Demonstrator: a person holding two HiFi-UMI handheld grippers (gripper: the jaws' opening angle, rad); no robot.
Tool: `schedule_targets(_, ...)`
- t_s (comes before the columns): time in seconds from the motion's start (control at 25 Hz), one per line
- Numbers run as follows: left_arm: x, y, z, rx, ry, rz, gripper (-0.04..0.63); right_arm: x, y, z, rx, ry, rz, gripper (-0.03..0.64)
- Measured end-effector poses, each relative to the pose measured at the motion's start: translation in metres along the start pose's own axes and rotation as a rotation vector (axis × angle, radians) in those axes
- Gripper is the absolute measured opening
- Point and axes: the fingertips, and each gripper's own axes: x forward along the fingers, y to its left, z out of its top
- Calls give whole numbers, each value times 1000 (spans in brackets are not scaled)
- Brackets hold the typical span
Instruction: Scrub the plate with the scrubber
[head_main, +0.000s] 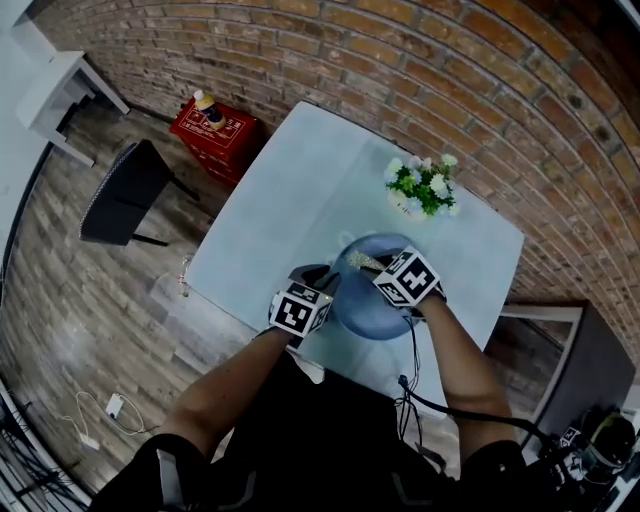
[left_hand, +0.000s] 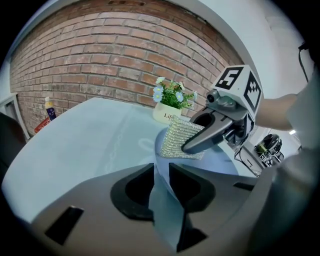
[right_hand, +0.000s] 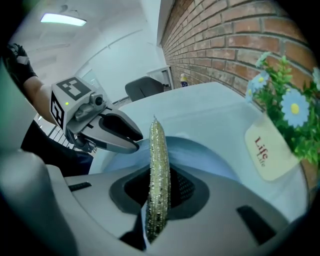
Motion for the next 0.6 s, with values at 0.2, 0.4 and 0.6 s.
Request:
schedule_targets(0.2,7,0,-5,-7,-2,31,100,2,-23,-1,38,-8,-23,67)
schedule_targets(0.4,6,1,-8,6,-1,68,83,5,-31,0,23,3,-57,68)
schedule_targets(0.6,5,-1,-9,27,2,90,81,-2,-44,1,83,1,-126,69)
